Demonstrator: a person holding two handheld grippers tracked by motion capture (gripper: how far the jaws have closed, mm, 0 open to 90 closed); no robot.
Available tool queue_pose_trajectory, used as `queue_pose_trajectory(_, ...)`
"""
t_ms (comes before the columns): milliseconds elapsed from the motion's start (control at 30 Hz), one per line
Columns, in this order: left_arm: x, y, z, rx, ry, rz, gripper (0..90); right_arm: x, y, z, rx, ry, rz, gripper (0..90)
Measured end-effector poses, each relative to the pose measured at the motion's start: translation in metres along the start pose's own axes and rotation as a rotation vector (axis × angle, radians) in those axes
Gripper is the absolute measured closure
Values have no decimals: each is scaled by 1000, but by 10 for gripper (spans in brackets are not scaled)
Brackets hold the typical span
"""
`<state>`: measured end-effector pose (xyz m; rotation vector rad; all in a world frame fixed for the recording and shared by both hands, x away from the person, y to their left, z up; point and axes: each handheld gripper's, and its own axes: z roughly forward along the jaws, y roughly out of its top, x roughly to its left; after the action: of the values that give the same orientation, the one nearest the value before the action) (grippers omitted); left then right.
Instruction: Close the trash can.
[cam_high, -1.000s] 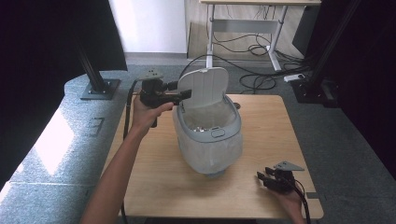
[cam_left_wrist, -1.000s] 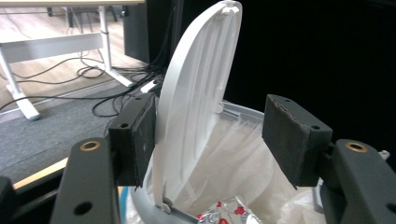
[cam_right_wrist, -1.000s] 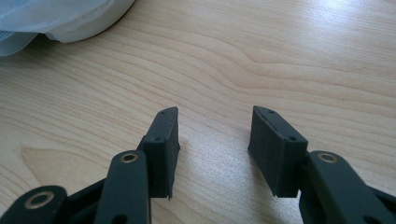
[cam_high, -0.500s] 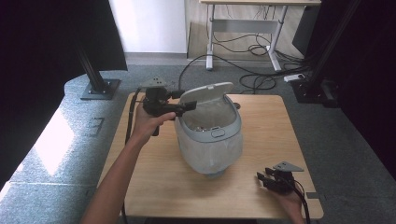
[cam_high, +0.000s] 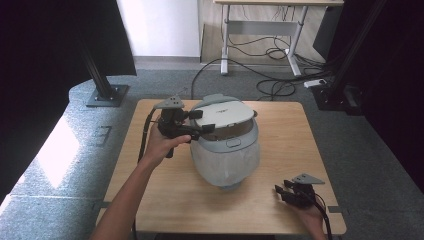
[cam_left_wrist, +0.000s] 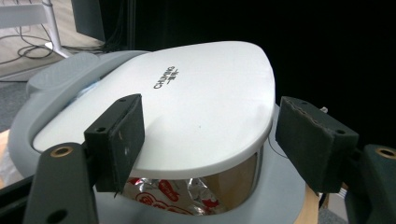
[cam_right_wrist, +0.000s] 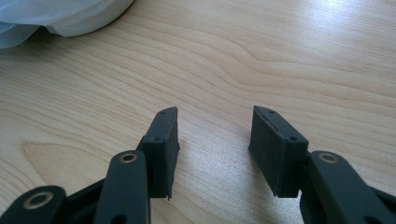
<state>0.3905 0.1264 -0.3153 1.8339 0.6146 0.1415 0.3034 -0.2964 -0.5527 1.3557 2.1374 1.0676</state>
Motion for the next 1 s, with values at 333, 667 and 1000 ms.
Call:
queue_pose_trajectory(333,-1,-5,11,23,39,10,261,0,0,0,0,2,1,511)
queue_pose_trajectory(667,-9,-9,26,45,165,72,247,0,0,0,0,2,0,509)
queue_pose_trajectory(1000,-20,-3,44,68,228,103,224,1,0,0,0,-2,-4,504)
